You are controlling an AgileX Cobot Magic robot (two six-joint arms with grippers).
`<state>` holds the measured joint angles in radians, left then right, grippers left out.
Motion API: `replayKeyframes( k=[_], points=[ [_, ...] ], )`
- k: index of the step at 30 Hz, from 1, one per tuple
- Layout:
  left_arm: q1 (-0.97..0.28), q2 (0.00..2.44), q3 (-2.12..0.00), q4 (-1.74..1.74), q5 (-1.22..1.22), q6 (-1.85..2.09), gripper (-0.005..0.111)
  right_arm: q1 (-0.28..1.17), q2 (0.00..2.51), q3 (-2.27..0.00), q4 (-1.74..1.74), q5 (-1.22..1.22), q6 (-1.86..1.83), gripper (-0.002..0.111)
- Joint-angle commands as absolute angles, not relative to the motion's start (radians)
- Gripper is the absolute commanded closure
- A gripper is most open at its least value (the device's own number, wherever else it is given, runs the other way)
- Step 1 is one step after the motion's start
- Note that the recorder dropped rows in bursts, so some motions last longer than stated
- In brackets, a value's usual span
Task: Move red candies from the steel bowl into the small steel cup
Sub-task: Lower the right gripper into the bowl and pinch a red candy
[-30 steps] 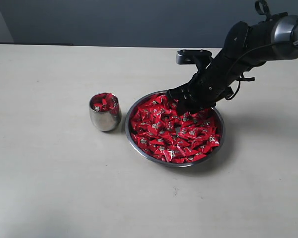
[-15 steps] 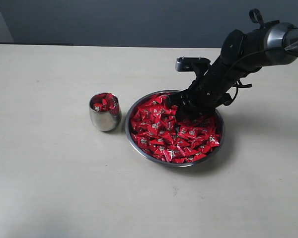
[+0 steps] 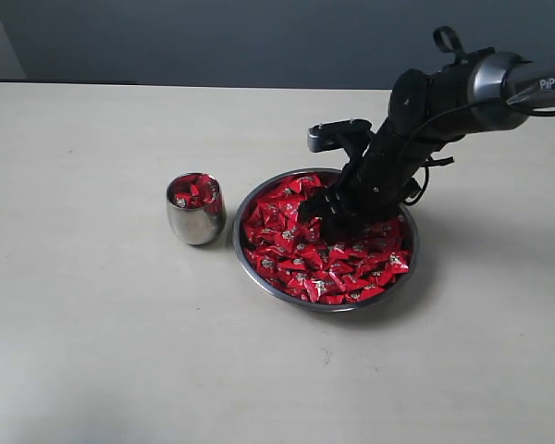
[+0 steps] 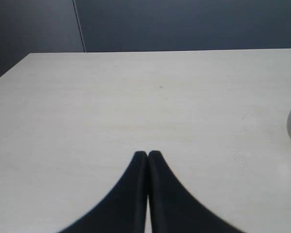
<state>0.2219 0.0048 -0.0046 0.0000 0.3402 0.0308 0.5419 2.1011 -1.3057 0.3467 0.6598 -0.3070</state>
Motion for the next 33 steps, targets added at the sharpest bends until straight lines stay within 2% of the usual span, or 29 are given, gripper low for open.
replayKeyframes(
  k=[1,16,19,24,33],
  points=[
    [0.217,0.000,0.000,-0.006,0.330,0.029,0.106,0.569,2.102,-1.304,0.237,0.656,-0.250,0.068],
    [0.217,0.000,0.000,-0.006,0.330,0.029,0.106,0.583,2.102,-1.304,0.188,0.611,-0.204,0.068],
    [0.217,0.000,0.000,-0.006,0.330,0.029,0.106,0.583,2.102,-1.304,0.188,0.613,-0.204,0.072],
    [0.217,0.000,0.000,-0.006,0.330,0.029,0.106,0.583,2.102,-1.304,0.177,0.618,-0.204,0.088],
    [0.217,0.000,0.000,-0.006,0.330,0.029,0.106,0.583,2.096,-1.307,0.161,0.640,-0.206,0.089]
  ],
)
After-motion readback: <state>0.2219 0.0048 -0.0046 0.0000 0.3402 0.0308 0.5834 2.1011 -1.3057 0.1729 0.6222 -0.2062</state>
